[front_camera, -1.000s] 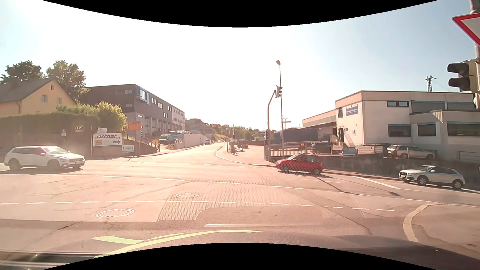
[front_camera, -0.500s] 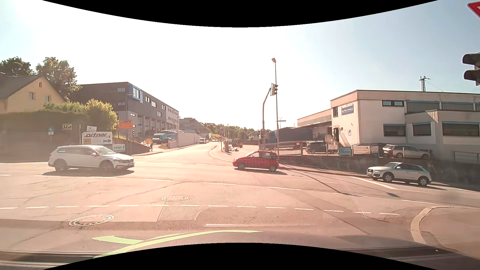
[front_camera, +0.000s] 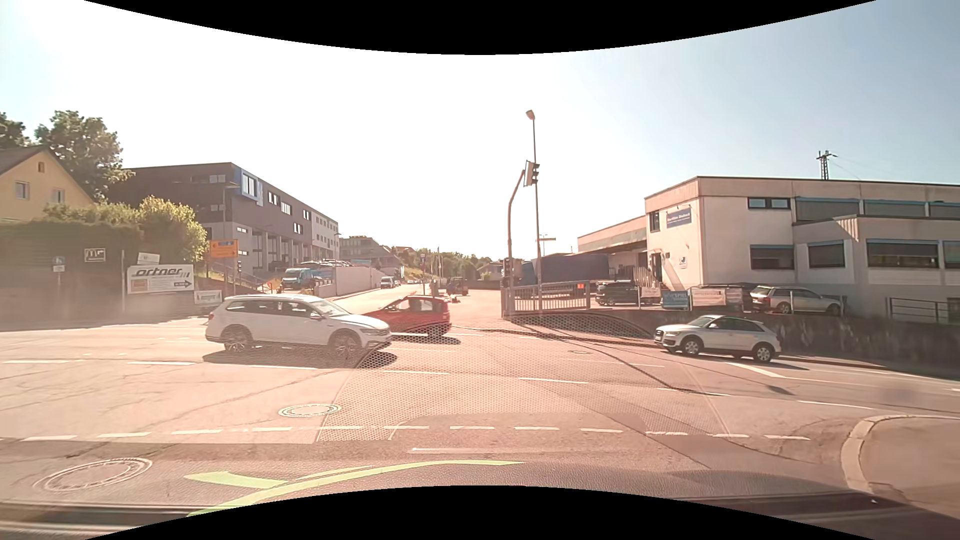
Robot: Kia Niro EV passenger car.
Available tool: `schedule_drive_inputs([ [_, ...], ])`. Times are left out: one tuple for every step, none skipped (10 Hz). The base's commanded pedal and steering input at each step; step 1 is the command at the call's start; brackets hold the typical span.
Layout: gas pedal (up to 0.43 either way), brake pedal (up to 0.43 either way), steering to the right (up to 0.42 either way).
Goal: Follow the waypoints while adhering to traffic rules and regulations
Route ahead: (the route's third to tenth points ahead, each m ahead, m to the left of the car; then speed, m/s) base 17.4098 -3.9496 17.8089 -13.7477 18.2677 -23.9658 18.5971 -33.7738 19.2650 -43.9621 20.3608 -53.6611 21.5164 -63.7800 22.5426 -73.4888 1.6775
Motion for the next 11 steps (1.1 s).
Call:
schedule_drive_inputs([
  [0.000,0.079,0.221],
  [0.000,0.085,0.221],
  [0.000,0.104,0.224],
  [0.000,0.110,0.227],
  [0.000,0.104,0.228],
  [0.000,0.104,0.229],
  [0.000,0.104,0.230],
  [0.000,0.104,0.230],
  [0.000,0.104,0.230],
  [0.000,0.104,0.230],
  [0.000,0.116,0.229],
])
